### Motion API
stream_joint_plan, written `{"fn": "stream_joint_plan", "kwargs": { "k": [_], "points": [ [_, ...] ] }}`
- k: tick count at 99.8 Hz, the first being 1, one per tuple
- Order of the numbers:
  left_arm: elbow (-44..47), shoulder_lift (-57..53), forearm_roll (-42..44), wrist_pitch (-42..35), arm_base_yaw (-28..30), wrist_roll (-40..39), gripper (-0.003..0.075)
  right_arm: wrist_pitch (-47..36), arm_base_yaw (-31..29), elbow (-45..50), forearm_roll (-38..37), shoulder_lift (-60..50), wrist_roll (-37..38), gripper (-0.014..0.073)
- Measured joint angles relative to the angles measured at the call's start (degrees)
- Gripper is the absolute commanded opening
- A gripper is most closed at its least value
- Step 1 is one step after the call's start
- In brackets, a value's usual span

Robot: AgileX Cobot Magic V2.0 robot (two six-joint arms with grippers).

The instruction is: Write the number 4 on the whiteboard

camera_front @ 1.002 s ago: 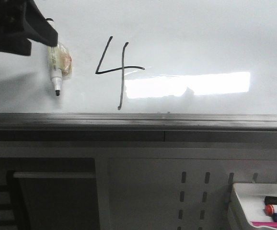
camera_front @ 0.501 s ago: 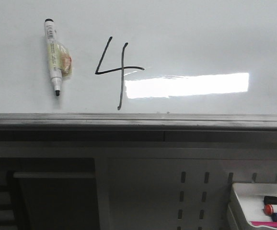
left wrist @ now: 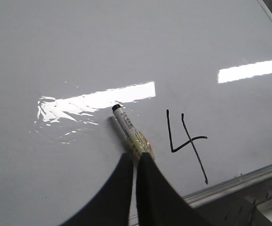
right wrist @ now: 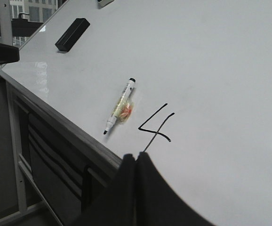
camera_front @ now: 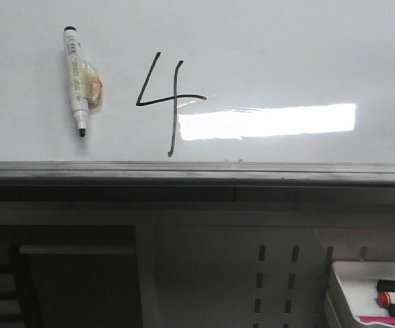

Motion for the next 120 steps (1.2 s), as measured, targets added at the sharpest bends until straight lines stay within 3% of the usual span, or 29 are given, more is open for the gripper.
{"fn": "stream_joint_plan", "kwargs": {
  "k": [71, 86, 105, 120],
  "points": [
    [2.0, -0.1, 1.1, 0.0, 0.8, 0.0, -0.002, -0.1, 0.0, 0.1, 0.0, 0.0, 0.0, -0.0064],
    [5.6, -3.9, 4.7, 0.0, 6.2, -0.2, -0.002, -0.1, 0.0, 0.1, 0.0, 0.0, 0.0, -0.0064],
    [11.1, -12.0, 14.4, 0.0, 17.2, -9.4, -0.002, -0.1, 0.0, 0.1, 0.0, 0.0, 0.0, -0.0064],
    [14.5, -16.6, 17.0, 0.1, 24.8, -11.6, -0.002, -0.1, 0.0, 0.1, 0.0, 0.0, 0.0, -0.0064]
  ]
}}
